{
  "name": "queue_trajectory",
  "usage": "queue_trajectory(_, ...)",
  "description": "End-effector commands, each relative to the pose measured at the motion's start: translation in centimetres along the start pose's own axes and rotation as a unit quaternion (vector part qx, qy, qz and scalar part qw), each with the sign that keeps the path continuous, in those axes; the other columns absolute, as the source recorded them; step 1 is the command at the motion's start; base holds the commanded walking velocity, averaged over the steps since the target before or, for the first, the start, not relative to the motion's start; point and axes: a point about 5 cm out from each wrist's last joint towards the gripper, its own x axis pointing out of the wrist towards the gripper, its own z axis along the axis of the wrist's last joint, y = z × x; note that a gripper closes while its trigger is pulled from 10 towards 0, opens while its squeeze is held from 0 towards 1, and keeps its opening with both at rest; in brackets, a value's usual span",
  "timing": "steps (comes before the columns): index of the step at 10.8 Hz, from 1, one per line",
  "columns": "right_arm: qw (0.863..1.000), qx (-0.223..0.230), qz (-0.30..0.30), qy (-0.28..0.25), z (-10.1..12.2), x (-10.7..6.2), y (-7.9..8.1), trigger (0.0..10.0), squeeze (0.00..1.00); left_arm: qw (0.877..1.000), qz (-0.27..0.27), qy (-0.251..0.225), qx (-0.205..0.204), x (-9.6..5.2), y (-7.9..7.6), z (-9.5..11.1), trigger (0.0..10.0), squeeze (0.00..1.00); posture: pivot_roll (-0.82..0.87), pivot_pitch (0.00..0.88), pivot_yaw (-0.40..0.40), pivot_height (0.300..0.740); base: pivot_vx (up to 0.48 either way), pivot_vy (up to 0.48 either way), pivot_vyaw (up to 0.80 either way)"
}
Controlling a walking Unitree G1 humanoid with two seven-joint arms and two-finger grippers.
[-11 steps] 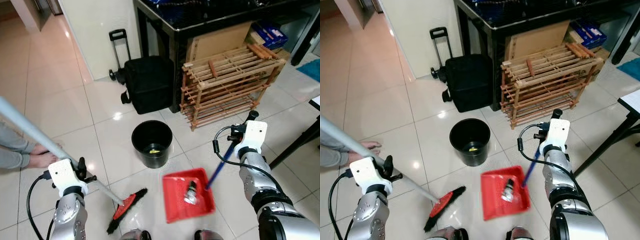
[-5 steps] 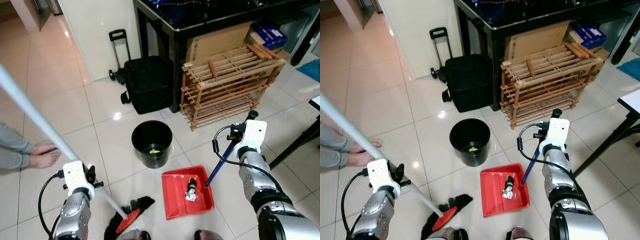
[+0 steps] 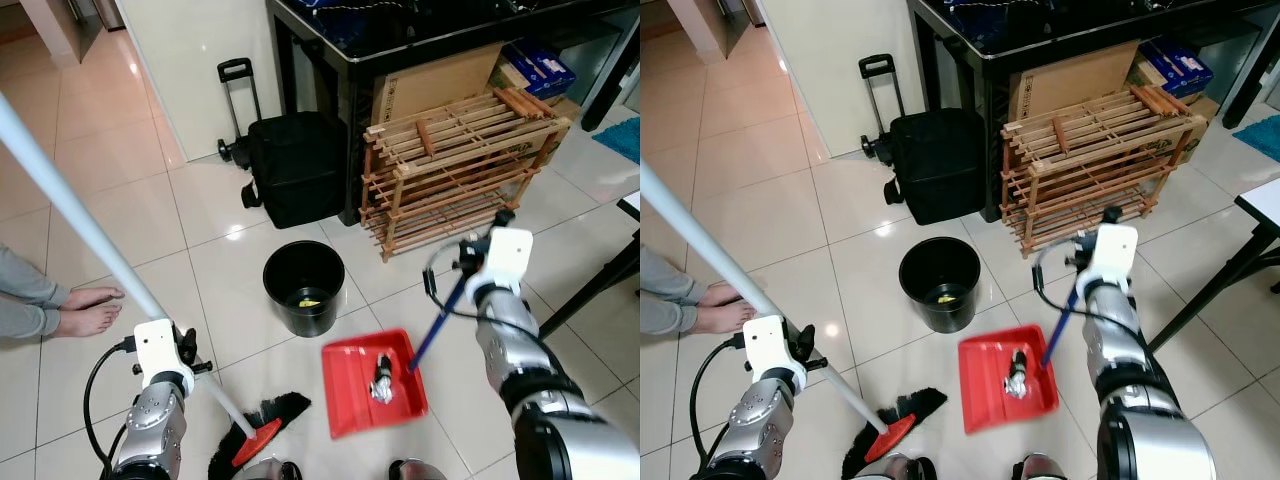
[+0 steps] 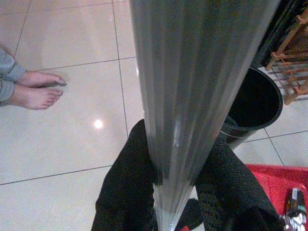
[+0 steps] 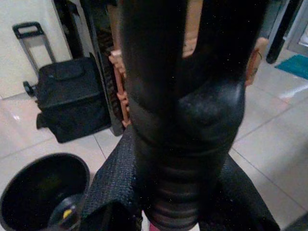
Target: Sweep floor
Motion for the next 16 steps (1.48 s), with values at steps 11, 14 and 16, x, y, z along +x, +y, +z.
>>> queue_trajectory(11, 0.986, 0.012, -0.036, -0.164, 10.8, 2.6, -3.3, 10.0, 0.00, 1.000, -0.005, 0.020, 0.009, -0.2, 0.0, -1.1, 10.0, 0.00, -0.14, 0.071, 0.100, 0.740, 0.000, 0.000, 0.00)
queue_trajectory(14, 0.984, 0.008, -0.051, -0.172, 11.5, 2.6, -4.4, 10.0, 0.00, 1.000, -0.004, 0.020, 0.012, -0.3, 0.2, -1.2, 10.0, 0.00, -0.14, 0.078, 0.106, 0.740, 0.000, 0.000, 0.00)
queue_trajectory(16, 0.978, -0.001, -0.059, -0.199, 13.8, 2.7, -5.5, 10.0, 0.00, 1.000, -0.003, 0.020, 0.012, -0.3, 0.3, -1.2, 10.0, 0.00, -0.14, 0.080, 0.104, 0.740, 0.000, 0.000, 0.00)
